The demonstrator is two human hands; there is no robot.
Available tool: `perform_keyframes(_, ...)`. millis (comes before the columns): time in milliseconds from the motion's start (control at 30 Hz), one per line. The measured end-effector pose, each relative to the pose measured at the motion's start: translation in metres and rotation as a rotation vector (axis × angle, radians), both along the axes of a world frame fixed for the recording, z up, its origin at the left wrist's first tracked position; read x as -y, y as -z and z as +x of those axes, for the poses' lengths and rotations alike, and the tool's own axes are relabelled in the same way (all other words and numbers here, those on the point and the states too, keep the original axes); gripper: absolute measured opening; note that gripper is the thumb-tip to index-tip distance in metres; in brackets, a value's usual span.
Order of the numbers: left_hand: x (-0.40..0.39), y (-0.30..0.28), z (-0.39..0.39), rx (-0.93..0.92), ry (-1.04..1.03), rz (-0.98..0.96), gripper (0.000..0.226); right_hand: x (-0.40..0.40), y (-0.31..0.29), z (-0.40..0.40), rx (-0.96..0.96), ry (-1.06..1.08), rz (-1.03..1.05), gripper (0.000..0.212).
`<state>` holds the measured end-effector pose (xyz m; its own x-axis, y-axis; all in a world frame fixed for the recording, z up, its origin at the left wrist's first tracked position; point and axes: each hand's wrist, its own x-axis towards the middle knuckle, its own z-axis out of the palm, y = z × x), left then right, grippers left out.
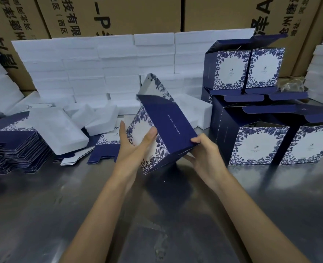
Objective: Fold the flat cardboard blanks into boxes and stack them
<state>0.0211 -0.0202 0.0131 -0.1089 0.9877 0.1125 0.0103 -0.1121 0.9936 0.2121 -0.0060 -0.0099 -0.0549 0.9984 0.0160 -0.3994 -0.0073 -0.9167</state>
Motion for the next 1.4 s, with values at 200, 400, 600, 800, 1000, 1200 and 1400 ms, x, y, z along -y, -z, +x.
perform_keyframes(200, 0.001, -0.004, 0.005, 0.004, -0.122, 0.172, 0.093, -0.001, -0.005, 0.011, 0.260, 0.166, 0.044, 0.047)
perform_keyframes(400, 0.006, -0.005, 0.013, 0.075, -0.067, 0.156, 0.032, 0.005, -0.019, 0.011, 0.319, 0.246, 0.062, 0.044)
perform_keyframes(600, 0.009, -0.008, 0.020, -0.114, -0.023, 0.233, 0.026, 0.013, -0.024, 0.004, 0.475, 0.062, 0.128, 0.130)
perform_keyframes(800, 0.010, -0.008, 0.029, -0.108, -0.079, 0.144, 0.016, 0.009, -0.020, 0.005, 0.341, 0.235, 0.117, 0.075)
perform_keyframes(1000, -0.007, -0.040, 0.013, -0.451, 0.079, -0.002, 0.011, 0.012, -0.006, 0.004, 0.330, 0.236, 0.124, 0.068)
perform_keyframes(1200, -0.009, -0.048, 0.011, -0.730, 0.114, 0.006, 0.022, 0.008, -0.002, 0.004, 0.356, 0.188, 0.156, 0.073)
perform_keyframes(1400, -0.019, -0.057, 0.008, -0.773, 0.154, -0.011, 0.018, 0.003, 0.000, 0.006, 0.312, 0.190, 0.126, 0.068)
